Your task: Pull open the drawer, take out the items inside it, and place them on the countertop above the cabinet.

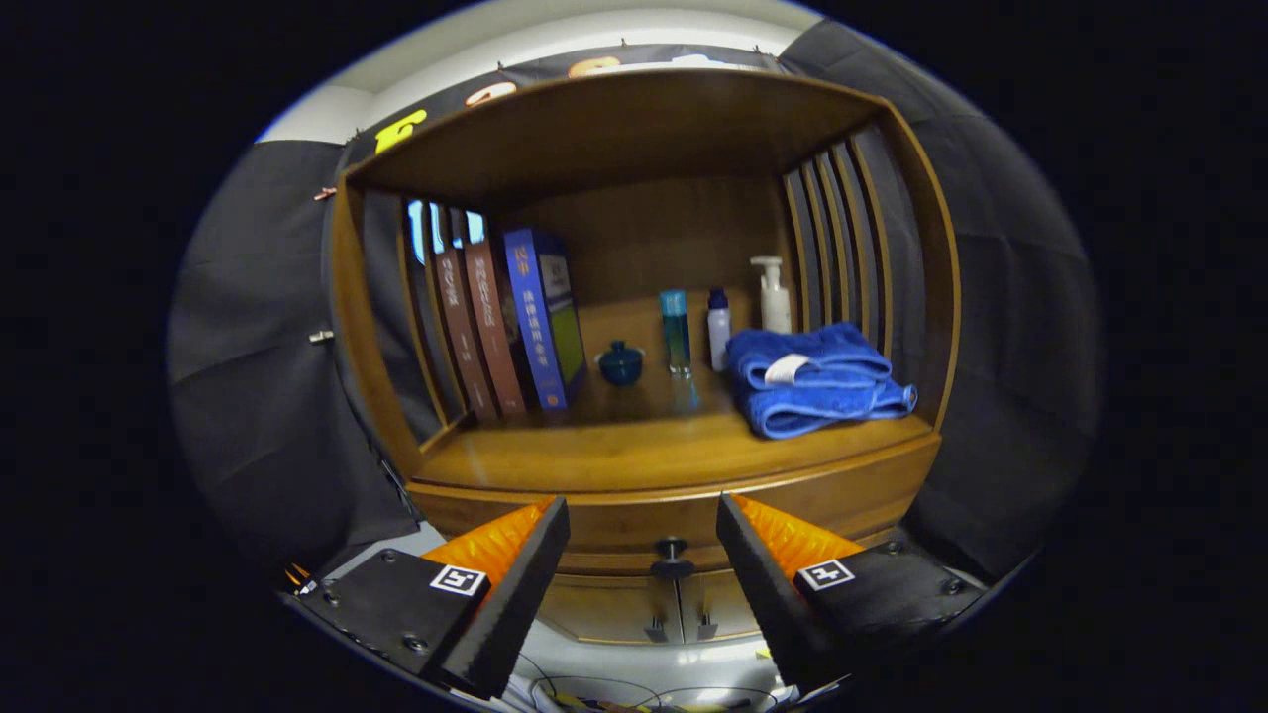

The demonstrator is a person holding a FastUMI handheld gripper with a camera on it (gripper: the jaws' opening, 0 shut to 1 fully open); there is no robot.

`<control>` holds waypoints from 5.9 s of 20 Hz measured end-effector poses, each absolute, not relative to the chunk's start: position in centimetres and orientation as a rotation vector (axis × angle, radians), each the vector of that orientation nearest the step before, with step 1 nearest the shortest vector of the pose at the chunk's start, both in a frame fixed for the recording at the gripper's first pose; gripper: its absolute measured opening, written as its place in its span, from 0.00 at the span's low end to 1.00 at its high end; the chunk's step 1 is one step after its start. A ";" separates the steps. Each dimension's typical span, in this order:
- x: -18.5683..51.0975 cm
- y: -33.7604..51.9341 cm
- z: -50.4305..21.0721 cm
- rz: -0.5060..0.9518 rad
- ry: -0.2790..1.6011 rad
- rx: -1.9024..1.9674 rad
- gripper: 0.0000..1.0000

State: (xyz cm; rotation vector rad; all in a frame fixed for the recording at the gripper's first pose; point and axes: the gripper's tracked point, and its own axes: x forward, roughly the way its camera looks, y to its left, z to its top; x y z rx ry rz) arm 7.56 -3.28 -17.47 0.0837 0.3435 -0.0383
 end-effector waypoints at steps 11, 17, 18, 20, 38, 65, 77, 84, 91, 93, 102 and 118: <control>11.9 -4.7 -28.6 -0.073 0.538 0.083 0.82; 11.9 -5.3 -28.9 -0.084 0.541 0.071 0.42; 11.8 -4.9 -29.0 -0.084 0.536 0.084 0.42; 12.0 -5.2 -29.2 -0.076 0.559 0.077 0.32; -3.1 -3.6 -29.1 -0.002 0.827 0.046 0.33; -1.1 -2.2 -17.1 0.039 0.726 0.013 1.00; 6.5 -3.8 -29.7 -0.015 1.180 0.062 1.00; 7.2 -4.2 -32.6 -0.042 1.288 0.021 1.00; 6.8 -5.1 -33.2 -0.095 1.384 0.016 0.94; 7.5 -5.3 -32.0 -0.114 1.392 0.005 0.81; 7.9 -4.6 -31.6 -0.078 1.316 0.049 0.42; 17.4 -4.1 -13.2 0.019 0.866 0.097 0.38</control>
